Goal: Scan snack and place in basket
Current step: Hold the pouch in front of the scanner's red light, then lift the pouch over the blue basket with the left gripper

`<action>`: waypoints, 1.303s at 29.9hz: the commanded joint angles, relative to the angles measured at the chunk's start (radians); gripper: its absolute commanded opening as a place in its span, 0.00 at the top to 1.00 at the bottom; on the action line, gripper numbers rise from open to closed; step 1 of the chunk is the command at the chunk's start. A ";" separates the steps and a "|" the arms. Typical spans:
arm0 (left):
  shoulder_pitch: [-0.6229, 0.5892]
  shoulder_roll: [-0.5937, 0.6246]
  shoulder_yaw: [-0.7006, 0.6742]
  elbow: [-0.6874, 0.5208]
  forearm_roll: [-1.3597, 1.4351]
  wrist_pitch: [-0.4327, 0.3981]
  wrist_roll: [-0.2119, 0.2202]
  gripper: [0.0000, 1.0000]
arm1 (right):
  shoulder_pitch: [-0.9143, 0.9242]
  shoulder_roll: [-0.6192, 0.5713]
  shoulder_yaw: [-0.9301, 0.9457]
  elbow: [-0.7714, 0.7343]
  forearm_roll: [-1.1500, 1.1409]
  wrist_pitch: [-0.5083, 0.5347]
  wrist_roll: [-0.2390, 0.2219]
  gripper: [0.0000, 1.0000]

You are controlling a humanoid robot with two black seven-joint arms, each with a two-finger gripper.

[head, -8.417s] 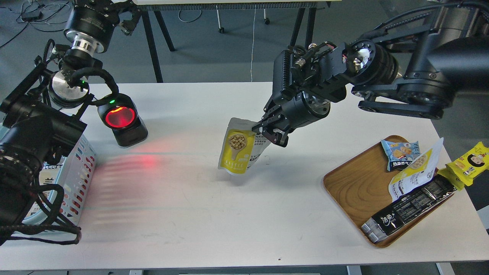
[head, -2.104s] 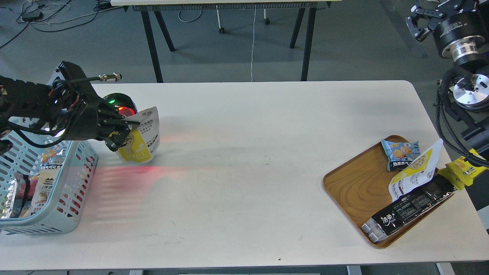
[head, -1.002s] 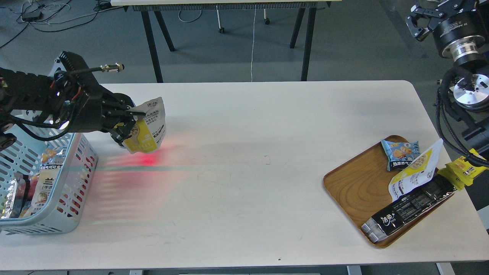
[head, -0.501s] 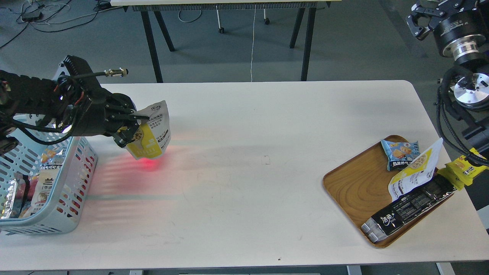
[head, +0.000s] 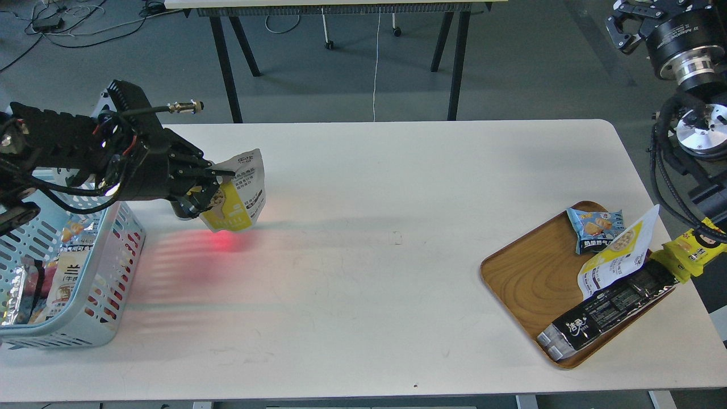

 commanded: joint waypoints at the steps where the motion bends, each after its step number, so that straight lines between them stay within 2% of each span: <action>1: 0.004 0.002 -0.002 0.004 0.000 0.000 -0.003 1.00 | 0.004 -0.002 0.000 -0.001 0.000 0.000 0.000 0.01; 10: -0.007 0.009 -0.026 -0.016 0.000 0.000 -0.017 1.00 | 0.019 -0.002 -0.002 -0.001 0.000 0.000 0.000 0.01; 18: -0.007 0.121 -0.139 -0.071 0.000 0.000 -0.018 1.00 | 0.012 -0.004 -0.002 -0.004 0.000 0.004 0.000 0.01; 19: -0.007 0.137 -0.156 -0.078 -0.009 0.000 -0.023 1.00 | 0.012 -0.004 -0.002 -0.004 0.000 0.004 0.000 0.01; 23: -0.005 0.232 -0.215 -0.094 -0.019 0.000 -0.102 1.00 | 0.015 -0.004 -0.002 -0.004 0.000 0.006 0.000 0.01; 26: -0.002 0.339 -0.213 -0.094 -0.020 0.000 -0.102 1.00 | 0.018 -0.005 -0.002 -0.004 0.000 0.009 0.000 0.01; 32: 0.004 0.505 -0.157 -0.060 -0.100 0.087 -0.102 1.00 | 0.006 -0.011 -0.002 -0.005 0.000 0.014 0.003 0.01; 39: 0.004 0.621 -0.054 -0.016 -0.112 0.180 -0.102 1.00 | -0.002 -0.011 -0.002 -0.005 0.000 0.015 0.006 0.01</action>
